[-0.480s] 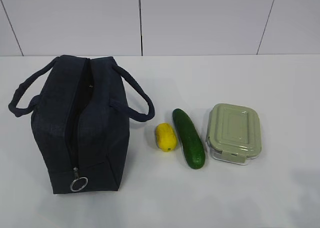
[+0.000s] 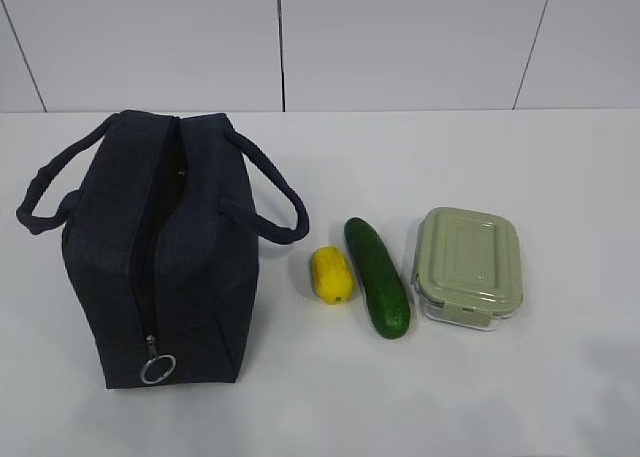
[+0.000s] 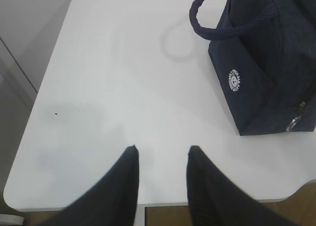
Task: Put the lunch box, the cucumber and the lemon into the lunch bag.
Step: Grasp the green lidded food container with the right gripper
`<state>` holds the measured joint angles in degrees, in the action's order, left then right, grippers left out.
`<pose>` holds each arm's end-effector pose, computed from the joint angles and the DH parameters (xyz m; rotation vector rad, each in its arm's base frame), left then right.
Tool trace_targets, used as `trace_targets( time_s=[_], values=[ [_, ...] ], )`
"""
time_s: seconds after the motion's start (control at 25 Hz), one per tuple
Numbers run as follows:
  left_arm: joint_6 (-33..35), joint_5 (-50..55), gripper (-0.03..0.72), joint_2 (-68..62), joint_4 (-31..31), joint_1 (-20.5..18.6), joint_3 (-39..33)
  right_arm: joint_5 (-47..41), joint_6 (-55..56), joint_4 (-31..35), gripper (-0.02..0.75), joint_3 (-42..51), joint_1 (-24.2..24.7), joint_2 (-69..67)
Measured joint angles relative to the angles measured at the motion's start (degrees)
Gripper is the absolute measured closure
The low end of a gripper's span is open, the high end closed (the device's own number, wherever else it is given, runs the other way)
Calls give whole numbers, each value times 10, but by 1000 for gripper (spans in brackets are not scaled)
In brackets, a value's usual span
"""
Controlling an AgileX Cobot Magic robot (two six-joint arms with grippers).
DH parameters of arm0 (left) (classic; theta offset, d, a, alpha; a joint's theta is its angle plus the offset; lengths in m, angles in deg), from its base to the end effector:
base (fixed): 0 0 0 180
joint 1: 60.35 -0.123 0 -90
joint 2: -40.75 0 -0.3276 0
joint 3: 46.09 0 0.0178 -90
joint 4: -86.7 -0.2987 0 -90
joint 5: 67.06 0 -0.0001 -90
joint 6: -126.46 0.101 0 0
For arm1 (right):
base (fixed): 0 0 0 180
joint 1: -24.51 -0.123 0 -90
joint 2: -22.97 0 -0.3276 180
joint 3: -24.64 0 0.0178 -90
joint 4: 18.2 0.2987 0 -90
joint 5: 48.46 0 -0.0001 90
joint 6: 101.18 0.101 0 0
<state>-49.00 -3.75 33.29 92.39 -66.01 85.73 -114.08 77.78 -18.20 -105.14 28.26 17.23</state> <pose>0.0007 -0.0089 0.3002 -0.0123 2.0719 -0.0102 -0.0024 0.0002 0.2847 0.0502 2.1218 -0.0496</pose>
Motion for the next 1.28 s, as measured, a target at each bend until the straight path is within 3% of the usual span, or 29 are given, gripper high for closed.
trace_targets(
  time_s=[0.76, 1.0, 1.28],
  values=[
    [0, 0, 453, 0, 1, 0, 0, 0, 0, 6, 230, 0, 0, 0],
    [0, 0, 453, 0, 42, 3, 0, 0, 0, 14, 230, 0, 0, 0],
    [0, 0, 453, 0, 47, 3, 0, 1, 0, 27, 230, -2, 0, 0]
  ],
)
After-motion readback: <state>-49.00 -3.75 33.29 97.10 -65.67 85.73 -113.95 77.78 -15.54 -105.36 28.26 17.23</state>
